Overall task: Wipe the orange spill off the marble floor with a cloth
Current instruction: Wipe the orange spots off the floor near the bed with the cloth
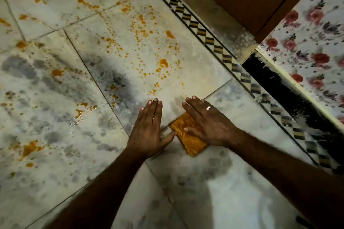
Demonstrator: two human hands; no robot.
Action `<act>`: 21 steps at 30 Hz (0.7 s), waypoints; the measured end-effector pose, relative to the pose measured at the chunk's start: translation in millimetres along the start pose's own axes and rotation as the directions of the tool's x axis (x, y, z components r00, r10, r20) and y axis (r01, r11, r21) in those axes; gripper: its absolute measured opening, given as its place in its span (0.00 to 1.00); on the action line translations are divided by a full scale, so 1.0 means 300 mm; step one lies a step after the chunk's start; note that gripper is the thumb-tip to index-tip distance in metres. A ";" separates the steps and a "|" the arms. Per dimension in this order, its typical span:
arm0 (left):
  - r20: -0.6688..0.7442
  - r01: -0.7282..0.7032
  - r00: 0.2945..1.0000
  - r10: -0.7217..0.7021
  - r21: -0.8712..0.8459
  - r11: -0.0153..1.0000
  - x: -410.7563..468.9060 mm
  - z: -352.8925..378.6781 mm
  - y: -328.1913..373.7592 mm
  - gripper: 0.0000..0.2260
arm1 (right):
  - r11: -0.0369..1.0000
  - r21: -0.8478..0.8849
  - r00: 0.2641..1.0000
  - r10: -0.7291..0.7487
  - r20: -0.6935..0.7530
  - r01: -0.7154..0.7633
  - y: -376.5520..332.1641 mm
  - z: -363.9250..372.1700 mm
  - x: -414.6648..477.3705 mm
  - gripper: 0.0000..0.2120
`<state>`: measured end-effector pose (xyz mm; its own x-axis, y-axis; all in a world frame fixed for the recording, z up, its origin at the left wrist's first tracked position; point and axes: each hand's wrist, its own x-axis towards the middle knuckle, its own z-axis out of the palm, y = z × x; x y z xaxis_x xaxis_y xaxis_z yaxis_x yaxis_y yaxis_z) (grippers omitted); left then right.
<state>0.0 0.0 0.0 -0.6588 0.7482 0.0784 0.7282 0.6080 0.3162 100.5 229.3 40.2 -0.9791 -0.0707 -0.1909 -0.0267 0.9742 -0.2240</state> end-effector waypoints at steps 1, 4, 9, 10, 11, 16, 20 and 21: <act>0.008 0.014 1.000 -0.014 0.012 1.000 -0.006 0.009 -0.007 0.45 | 0.999 -0.032 1.000 -0.023 0.019 0.023 0.007 0.021 -0.004 0.37; 0.012 0.066 0.998 -0.066 0.034 0.997 -0.040 0.060 -0.038 0.44 | 0.987 -0.146 0.995 -0.059 0.076 0.070 0.048 0.109 -0.034 0.34; 0.009 0.108 0.994 -0.109 0.063 0.992 -0.092 0.138 -0.063 0.43 | 0.970 -0.212 0.991 -0.102 0.089 0.119 0.087 0.226 -0.059 0.31; -0.003 0.120 0.993 -0.120 0.064 0.991 -0.100 0.144 -0.064 0.42 | 0.969 -0.219 0.992 -0.099 0.080 0.115 0.086 0.234 -0.062 0.31; -0.018 0.125 0.992 -0.124 0.067 0.990 -0.107 0.147 -0.065 0.42 | 0.966 -0.233 0.993 -0.097 0.071 0.111 0.084 0.238 -0.064 0.31; -0.100 0.146 0.986 -0.135 0.111 0.983 -0.138 0.161 -0.089 0.39 | 0.960 -0.260 0.994 -0.107 -0.015 0.099 0.057 0.273 -0.066 0.31; -0.114 0.191 0.978 -0.175 0.148 0.970 -0.158 0.172 -0.113 0.39 | 0.960 -0.266 0.994 -0.099 -0.042 0.084 0.028 0.298 -0.056 0.31; -0.121 0.195 0.977 -0.177 0.159 0.968 -0.161 0.174 -0.117 0.39 | 0.960 -0.268 0.994 -0.098 -0.044 0.082 0.023 0.299 -0.051 0.31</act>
<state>16.0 -43.6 -64.2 -0.7953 0.5910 0.1348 0.6062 0.7767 0.1711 133.3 217.8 -44.2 -0.9798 -0.1559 -0.1255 -0.1602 0.9868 0.0252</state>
